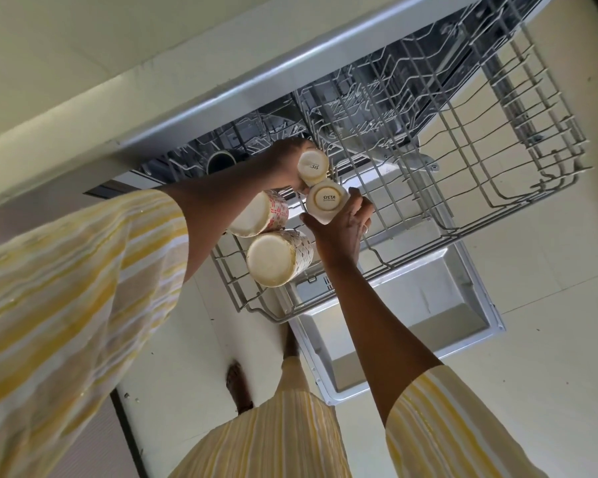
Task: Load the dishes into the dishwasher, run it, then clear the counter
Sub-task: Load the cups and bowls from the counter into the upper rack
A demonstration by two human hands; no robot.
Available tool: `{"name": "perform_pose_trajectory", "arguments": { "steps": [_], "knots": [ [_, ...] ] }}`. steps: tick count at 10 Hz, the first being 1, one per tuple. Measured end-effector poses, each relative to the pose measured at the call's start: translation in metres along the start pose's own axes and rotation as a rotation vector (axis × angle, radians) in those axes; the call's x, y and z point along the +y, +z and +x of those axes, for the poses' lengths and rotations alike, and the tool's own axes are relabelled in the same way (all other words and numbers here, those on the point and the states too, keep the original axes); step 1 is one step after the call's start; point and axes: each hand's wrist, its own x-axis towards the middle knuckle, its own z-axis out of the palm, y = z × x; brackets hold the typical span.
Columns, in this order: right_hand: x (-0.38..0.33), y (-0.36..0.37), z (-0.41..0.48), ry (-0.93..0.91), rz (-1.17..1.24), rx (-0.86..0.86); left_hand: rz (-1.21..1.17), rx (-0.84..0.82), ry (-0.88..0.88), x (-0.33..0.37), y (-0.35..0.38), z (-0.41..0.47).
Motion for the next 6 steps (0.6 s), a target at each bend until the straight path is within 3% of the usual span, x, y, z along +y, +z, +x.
{"name": "perform_pose_trajectory", "arguments": {
  "steps": [6],
  "knots": [
    [0.0013,0.0009,0.0030,-0.117,-0.071,0.031,-0.147,0.096,-0.114,-0.0015,-0.0010,0.0015]
  ]
}}
